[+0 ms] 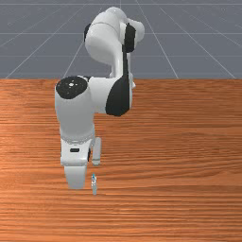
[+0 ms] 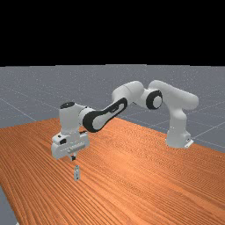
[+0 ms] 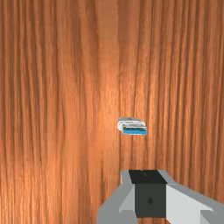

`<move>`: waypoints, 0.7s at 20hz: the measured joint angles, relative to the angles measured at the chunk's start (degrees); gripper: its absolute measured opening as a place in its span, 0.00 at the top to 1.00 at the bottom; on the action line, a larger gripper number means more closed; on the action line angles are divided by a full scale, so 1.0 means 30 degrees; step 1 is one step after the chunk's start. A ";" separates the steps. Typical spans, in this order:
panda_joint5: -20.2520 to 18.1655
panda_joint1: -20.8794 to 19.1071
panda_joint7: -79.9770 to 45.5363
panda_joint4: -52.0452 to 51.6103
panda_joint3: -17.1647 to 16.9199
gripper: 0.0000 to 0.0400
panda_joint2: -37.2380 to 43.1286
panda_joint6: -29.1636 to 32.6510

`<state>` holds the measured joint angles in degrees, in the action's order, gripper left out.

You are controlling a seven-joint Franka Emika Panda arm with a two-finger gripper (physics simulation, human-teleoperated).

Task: Rotate the USB body for 90 degree with plug right ward

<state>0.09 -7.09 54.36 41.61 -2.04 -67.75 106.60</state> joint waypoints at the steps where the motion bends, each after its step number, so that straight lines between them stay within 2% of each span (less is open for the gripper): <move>1: 0.0003 -0.0004 -0.0005 -0.0345 -0.0002 1.00 -0.0316 -0.0081; 3: 0.0009 -0.0027 -0.0021 -0.1997 -0.0005 1.00 -0.1638 -0.0562; 14: -0.0235 -0.0142 0.0078 -0.3439 0.0233 1.00 -0.2725 -0.1128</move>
<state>-0.62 -7.52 54.59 31.29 -1.34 -75.93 103.21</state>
